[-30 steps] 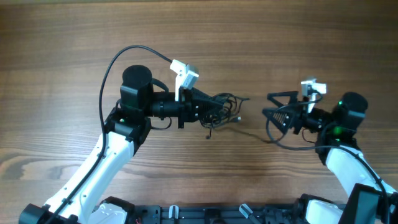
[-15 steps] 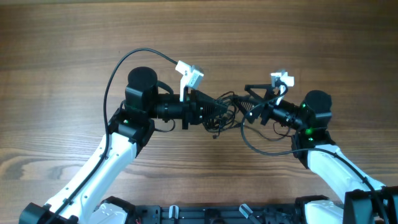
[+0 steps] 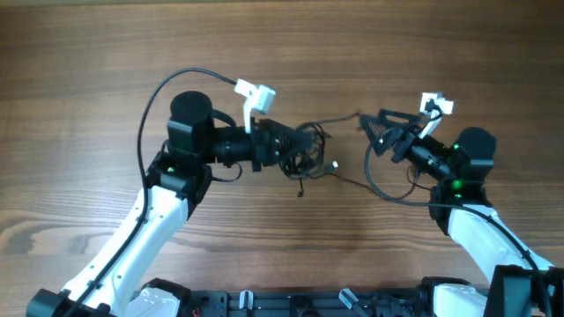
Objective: Untangle cables
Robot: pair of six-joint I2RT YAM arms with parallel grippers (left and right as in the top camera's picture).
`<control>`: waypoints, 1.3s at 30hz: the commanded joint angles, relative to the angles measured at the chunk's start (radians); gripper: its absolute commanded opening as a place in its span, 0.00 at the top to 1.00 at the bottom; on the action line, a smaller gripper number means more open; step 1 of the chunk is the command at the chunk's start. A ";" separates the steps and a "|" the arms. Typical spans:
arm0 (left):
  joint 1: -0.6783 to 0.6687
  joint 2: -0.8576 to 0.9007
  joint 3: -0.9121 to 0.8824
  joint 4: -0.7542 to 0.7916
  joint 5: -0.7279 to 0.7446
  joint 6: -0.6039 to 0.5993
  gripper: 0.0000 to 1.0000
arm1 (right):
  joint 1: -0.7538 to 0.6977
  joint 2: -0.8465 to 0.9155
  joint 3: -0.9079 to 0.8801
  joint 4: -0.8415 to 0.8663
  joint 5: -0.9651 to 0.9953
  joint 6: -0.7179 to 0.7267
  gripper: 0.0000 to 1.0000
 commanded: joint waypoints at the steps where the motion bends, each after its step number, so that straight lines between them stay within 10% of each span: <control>1: 0.005 -0.016 0.001 0.007 -0.052 -0.055 0.96 | 0.032 0.004 0.005 0.010 -0.266 -0.174 0.04; 16: -0.103 -0.016 0.001 0.008 -0.047 -0.153 0.96 | 0.192 0.004 0.005 0.050 0.266 -0.168 0.05; 27: -0.142 -0.016 0.001 0.194 0.269 -0.056 0.92 | 0.127 0.004 0.005 -0.149 0.628 -0.083 0.00; 39: -0.072 -0.013 0.001 -0.106 -0.484 -0.037 0.96 | -0.107 0.004 0.005 -0.130 -0.024 0.069 0.00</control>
